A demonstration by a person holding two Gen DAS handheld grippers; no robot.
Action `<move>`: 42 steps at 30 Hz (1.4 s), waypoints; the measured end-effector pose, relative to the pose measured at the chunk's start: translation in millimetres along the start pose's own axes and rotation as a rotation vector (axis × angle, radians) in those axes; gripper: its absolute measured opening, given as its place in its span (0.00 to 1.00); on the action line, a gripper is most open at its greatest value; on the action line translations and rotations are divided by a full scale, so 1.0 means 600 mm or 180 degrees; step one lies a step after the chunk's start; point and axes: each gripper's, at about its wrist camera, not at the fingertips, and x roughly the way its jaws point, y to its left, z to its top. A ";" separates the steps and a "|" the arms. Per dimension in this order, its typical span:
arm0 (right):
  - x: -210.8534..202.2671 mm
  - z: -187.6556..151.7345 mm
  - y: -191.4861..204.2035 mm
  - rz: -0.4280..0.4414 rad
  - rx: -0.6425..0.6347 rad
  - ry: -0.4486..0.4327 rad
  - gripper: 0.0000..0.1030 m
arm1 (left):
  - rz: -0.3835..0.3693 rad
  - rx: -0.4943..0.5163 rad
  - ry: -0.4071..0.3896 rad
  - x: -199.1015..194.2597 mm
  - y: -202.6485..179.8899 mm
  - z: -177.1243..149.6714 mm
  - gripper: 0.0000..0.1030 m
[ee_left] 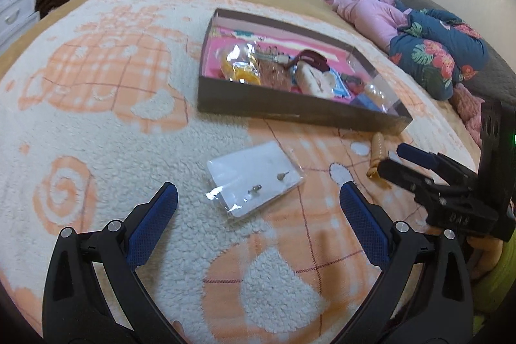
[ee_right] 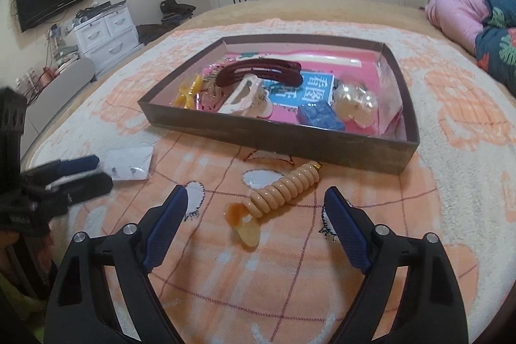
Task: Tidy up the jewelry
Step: 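Move the left gripper to the white earring card while the right approaches the orange spiral tie, then grasp the white earring card with the left gripper while the right grasps the orange spiral tie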
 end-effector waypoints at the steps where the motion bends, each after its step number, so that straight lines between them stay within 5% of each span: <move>1: 0.005 0.002 -0.001 0.0009 0.0031 0.0023 0.77 | 0.0001 -0.0002 0.0008 0.003 -0.001 0.000 0.89; 6: 0.026 0.008 -0.005 0.0053 0.0112 0.0097 0.67 | 0.0031 0.0038 -0.0017 0.014 -0.007 0.002 0.89; 12: 0.033 -0.002 -0.003 0.0059 -0.0016 0.0100 0.38 | 0.0048 0.0106 -0.0028 0.025 -0.011 0.006 0.89; 16: 0.024 -0.010 -0.003 0.0137 -0.0110 0.0117 0.22 | 0.0106 0.0213 -0.0025 0.030 -0.020 0.009 0.71; 21: 0.006 -0.019 0.008 0.0096 -0.0309 0.0101 0.20 | 0.0163 0.0321 -0.0024 0.033 -0.027 0.008 0.53; 42: -0.053 -0.009 -0.002 0.0152 -0.0274 -0.0131 0.18 | -0.0015 0.0433 -0.0201 -0.004 -0.054 0.018 0.47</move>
